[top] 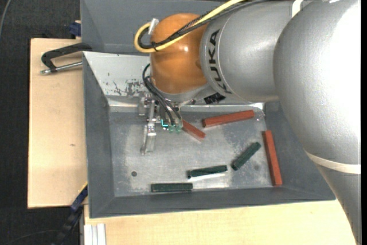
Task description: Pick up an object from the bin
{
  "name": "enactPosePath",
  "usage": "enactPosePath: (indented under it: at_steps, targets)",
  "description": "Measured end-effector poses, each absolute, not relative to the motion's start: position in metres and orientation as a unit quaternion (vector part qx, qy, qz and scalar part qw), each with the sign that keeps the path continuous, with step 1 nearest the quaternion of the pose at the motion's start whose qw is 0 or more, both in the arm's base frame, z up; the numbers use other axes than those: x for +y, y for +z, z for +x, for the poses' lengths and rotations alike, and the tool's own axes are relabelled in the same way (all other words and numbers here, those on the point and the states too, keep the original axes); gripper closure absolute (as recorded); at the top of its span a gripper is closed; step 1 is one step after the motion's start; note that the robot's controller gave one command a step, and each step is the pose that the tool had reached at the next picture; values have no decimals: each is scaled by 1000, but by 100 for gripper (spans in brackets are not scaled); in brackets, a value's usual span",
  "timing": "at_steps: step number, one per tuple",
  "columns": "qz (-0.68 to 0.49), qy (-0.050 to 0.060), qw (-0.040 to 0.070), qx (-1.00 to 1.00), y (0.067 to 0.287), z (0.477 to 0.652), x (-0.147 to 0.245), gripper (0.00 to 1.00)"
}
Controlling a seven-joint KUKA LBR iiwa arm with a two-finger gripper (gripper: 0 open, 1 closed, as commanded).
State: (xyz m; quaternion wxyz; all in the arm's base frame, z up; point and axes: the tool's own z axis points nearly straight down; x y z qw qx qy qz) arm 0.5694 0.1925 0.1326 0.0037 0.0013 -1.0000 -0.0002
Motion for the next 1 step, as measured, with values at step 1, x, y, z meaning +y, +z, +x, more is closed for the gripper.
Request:
enactPosePath:
  at_steps: [1]
  targets:
    - [-31, 0, -1, -1000, 71, 580, 74, 0]
